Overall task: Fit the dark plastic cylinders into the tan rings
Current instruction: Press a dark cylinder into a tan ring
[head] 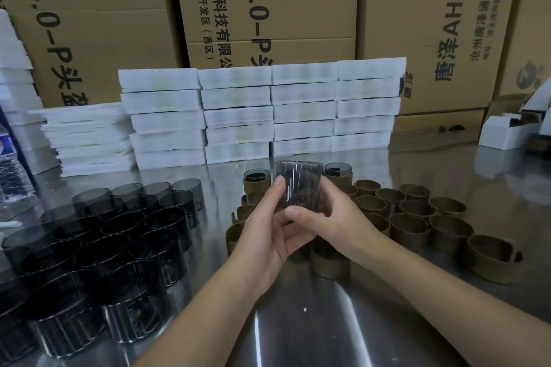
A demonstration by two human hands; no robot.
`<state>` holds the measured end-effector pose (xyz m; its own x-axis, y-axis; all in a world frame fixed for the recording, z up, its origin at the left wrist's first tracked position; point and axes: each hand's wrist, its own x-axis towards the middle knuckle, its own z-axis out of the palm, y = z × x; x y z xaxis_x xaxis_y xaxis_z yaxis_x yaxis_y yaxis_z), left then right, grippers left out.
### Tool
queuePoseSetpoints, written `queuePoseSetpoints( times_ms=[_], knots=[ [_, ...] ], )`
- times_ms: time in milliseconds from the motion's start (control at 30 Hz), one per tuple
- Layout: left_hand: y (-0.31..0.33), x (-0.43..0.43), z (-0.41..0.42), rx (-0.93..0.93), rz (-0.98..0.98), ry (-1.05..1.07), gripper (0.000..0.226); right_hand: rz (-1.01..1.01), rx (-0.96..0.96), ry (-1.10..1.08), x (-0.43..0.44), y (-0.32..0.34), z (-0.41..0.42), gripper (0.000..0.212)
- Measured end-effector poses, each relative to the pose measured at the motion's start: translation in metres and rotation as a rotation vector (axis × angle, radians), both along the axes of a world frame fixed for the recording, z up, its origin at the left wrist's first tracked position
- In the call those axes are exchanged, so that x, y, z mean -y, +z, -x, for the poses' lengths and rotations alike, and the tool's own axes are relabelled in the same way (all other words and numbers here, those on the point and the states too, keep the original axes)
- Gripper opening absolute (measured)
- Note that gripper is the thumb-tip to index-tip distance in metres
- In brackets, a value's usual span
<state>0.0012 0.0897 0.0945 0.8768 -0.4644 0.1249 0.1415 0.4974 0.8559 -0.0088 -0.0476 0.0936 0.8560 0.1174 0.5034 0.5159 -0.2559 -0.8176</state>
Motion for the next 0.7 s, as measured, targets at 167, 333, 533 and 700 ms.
queuePoseSetpoints(
  times_ms=[167,333,533,700],
  knots=[
    [0.0022,-0.0004,0.0015,0.029,-0.1,0.011,0.078,-0.022,0.013,-0.01,-0.0007,-0.0005,0.0001,0.045],
    [0.0004,-0.0011,0.0001,0.031,-0.05,0.045,0.068,-0.077,-0.057,0.05,-0.0001,0.0002,-0.0001,0.047],
    [-0.002,-0.0008,-0.0001,0.058,-0.093,0.067,0.065,-0.164,-0.188,0.087,0.0024,0.0007,-0.0028,0.049],
    [-0.0015,-0.0028,-0.0039,0.059,-0.098,0.032,0.057,-0.214,-0.225,0.054,0.0021,0.0033,-0.0017,0.053]
  ],
)
